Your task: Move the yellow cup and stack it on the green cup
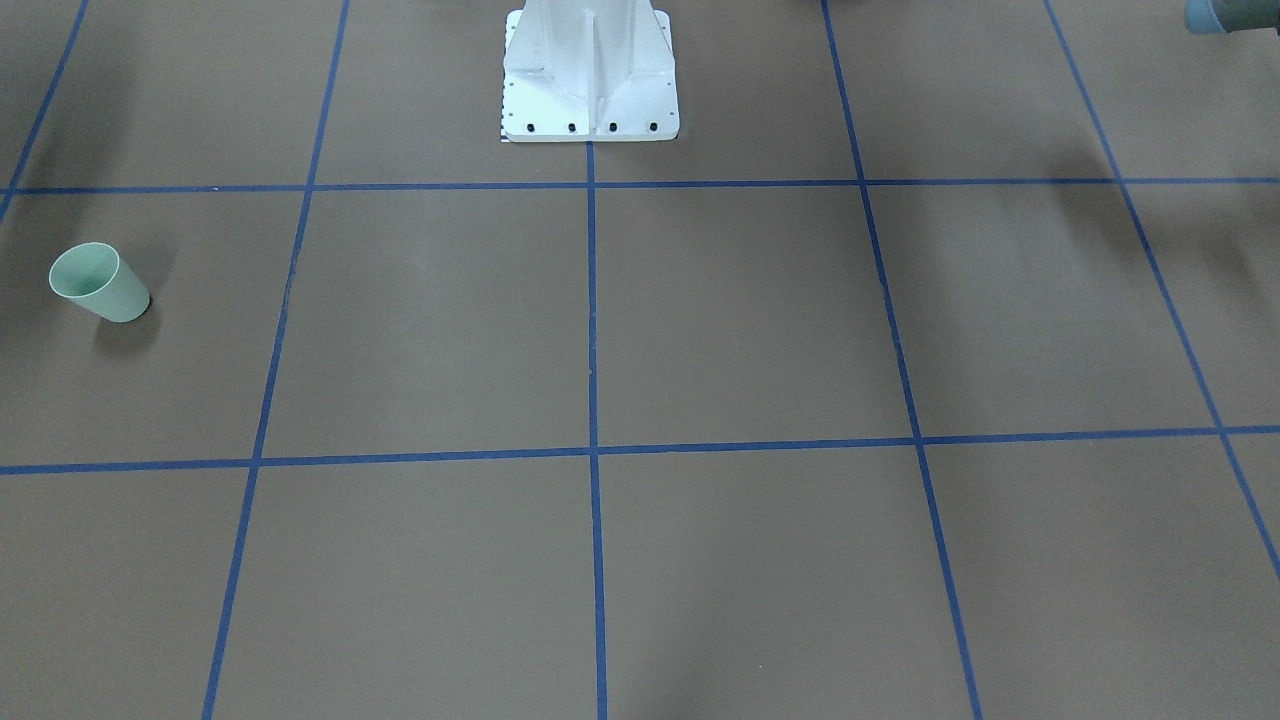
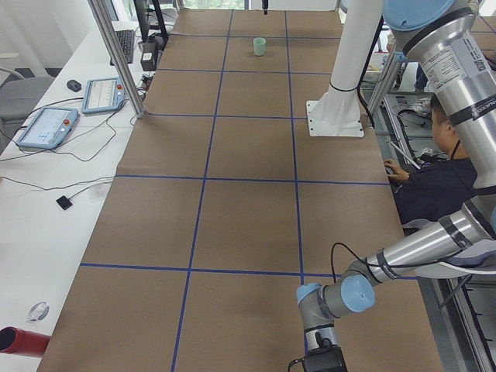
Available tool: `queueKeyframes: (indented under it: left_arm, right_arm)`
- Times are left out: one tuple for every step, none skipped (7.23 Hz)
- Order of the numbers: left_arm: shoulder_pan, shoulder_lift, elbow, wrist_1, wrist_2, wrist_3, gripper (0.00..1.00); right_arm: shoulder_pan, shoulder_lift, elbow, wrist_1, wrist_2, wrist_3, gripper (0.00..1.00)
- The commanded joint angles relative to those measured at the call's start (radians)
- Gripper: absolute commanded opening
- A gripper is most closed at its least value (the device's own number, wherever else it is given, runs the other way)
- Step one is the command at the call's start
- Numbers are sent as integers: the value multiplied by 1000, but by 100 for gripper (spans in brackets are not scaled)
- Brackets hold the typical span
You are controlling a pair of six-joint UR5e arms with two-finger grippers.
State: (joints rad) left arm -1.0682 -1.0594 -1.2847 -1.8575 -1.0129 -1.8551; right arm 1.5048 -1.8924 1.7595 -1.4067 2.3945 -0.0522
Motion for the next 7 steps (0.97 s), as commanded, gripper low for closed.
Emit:
queueKeyframes:
  left_arm:
    - [-223, 9, 160, -599, 101, 554, 0]
    - [-360, -2, 160, -797, 94, 885, 0]
    - [-468, -48, 156, -887, 74, 1091, 0]
    - [-560, -101, 151, -940, -9, 1208, 0]
    - [-638, -163, 139, -1000, -91, 1316, 0]
    - [-694, -218, 119, -1050, -148, 1450, 0]
    - [-706, -232, 81, -1092, -265, 1553, 0]
  right_arm:
    - [0, 1, -2, 0, 0, 0, 100]
    - [0, 1, -2, 0, 0, 2, 100]
    - [0, 1, -2, 0, 0, 2, 100]
    - [0, 1, -3, 0, 0, 2, 100]
    - [0, 1, -5, 0, 0, 3, 100]
    - [0, 1, -5, 0, 0, 3, 100]
    - [0, 1, -5, 0, 2, 5, 100]
